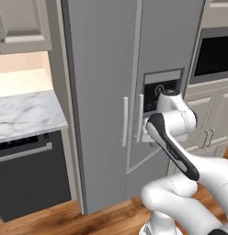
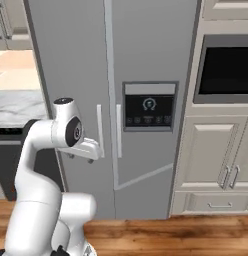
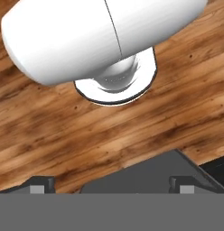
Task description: Place one of the steaks on the plate and the other in the bowl. Then place the bowl in the fridge.
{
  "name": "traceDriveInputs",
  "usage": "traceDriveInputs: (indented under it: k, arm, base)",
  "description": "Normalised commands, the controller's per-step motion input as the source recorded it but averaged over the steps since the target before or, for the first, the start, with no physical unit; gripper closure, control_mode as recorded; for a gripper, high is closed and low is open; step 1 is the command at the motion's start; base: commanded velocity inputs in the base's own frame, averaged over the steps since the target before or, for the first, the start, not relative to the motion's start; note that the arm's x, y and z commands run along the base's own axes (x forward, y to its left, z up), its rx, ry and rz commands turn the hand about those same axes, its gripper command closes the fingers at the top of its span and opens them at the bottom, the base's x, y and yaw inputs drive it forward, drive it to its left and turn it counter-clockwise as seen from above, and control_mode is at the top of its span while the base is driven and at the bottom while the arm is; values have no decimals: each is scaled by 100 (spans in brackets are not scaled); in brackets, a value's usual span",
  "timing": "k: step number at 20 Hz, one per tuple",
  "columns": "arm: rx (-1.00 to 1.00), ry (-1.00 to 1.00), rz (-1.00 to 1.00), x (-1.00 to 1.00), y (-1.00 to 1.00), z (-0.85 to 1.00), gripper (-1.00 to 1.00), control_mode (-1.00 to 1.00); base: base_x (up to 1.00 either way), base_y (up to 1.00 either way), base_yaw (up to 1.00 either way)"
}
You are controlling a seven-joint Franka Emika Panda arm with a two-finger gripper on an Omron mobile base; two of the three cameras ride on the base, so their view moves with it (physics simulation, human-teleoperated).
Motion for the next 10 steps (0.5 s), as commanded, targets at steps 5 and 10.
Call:
traceDriveInputs:
  k: [5,10]
  arm:
    - [0,0,0,0,0,0,-100,100]
    - [0,0,0,0,0,0,-100,100]
  base:
    - [6,-57,12]
    - [2,-17,16]
